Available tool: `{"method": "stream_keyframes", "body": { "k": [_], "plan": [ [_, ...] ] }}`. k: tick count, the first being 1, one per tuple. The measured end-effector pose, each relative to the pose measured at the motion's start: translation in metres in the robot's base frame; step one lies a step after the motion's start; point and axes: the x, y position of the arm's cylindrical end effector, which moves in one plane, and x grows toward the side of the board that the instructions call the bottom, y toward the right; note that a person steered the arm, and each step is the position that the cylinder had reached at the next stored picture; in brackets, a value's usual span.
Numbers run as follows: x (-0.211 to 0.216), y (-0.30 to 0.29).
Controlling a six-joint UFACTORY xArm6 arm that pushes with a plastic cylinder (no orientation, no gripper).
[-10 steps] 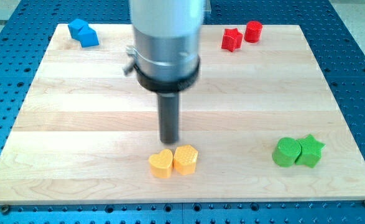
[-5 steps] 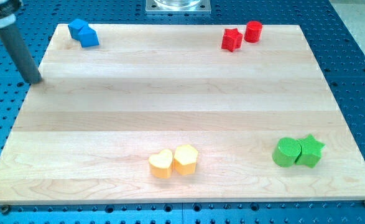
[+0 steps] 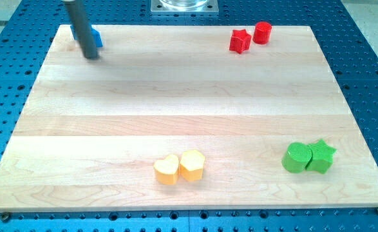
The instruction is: Place the arm right side of the red circle
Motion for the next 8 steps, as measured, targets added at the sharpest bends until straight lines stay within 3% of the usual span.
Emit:
{"method": "stream_keyframes", "body": {
  "k": [5, 7, 8],
  "plan": [
    [-0.099, 0.307],
    [-0.096, 0.429],
    [-0.081, 0.415]
  ]
}}
